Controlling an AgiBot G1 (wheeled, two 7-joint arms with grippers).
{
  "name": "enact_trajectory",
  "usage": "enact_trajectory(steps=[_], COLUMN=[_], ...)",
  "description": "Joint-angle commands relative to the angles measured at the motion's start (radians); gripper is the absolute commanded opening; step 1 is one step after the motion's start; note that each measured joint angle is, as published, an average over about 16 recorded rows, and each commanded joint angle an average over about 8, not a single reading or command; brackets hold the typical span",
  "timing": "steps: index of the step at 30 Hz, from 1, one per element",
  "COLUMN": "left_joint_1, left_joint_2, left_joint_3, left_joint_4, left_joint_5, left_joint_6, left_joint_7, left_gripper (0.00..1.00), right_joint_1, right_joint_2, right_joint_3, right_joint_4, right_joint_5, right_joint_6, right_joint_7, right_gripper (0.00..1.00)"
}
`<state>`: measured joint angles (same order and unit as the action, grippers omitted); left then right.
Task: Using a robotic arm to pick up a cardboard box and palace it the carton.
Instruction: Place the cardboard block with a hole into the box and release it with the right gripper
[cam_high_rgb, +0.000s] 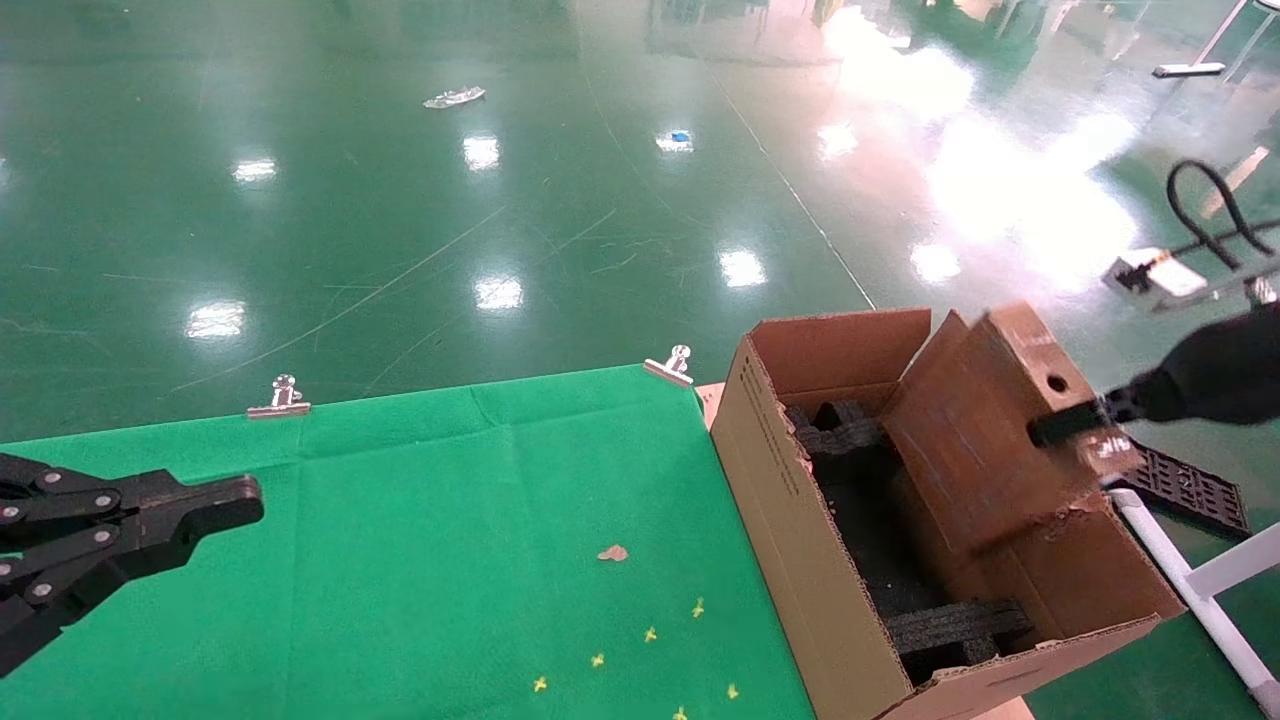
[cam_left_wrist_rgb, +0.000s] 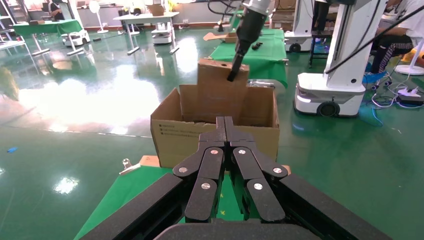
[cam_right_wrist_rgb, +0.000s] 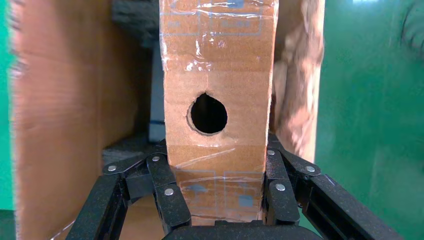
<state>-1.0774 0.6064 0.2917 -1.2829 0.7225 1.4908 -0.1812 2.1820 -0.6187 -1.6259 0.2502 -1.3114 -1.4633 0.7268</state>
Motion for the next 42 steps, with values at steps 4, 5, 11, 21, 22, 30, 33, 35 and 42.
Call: enact_trajectory(steps=[4, 5, 11, 21, 22, 30, 33, 35, 42], left_joint_1=[0.000, 0.000, 0.000, 0.000, 0.000, 0.000, 0.000, 0.000, -0.001], left_joint_2=[0.000, 0.000, 0.000, -0.001, -0.001, -0.001, -0.001, -0.001, -0.001], left_joint_3=[0.000, 0.000, 0.001, 0.001, 0.001, 0.002, 0.002, 0.002, 0.003], left_joint_4=[0.000, 0.000, 0.000, 0.000, 0.000, 0.000, 0.000, 0.000, 0.000], left_joint_5=[0.000, 0.000, 0.000, -0.001, -0.001, -0.001, -0.001, -0.001, -0.002], left_joint_6=[0.000, 0.000, 0.000, -0.001, -0.001, -0.001, -0.001, -0.001, -0.001], left_joint_7=[0.000, 0.000, 0.000, 0.001, 0.001, 0.001, 0.001, 0.001, 0.001], left_gripper=[1.00, 1.00, 1.00, 1.00, 1.00, 1.00, 1.00, 1.00, 1.00], right_joint_1=[-0.051, -0.059, -0.109, -0.249, -0.269, -0.371, -0.378, -0.383, -0.442], right_joint_2=[-0.036, -0.043, -0.072, -0.109, -0.114, -0.149, -0.157, -0.161, -0.175], right_joint_3=[-0.018, -0.020, -0.024, -0.005, -0.001, 0.025, 0.027, 0.028, 0.049], right_joint_4=[-0.096, -0.110, -0.170, -0.225, -0.228, -0.225, -0.222, -0.221, -0.216], right_joint_5=[-0.016, -0.018, -0.021, 0.007, 0.013, 0.052, 0.055, 0.058, 0.089], right_joint_6=[0.007, 0.011, 0.044, 0.210, 0.234, 0.290, 0.249, 0.227, 0.242], right_joint_7=[0.028, 0.031, 0.046, 0.055, 0.056, 0.062, 0.065, 0.065, 0.037], right_gripper=[0.00, 0.00, 0.00, 0.00, 0.00, 0.00, 0.00, 0.00, 0.00])
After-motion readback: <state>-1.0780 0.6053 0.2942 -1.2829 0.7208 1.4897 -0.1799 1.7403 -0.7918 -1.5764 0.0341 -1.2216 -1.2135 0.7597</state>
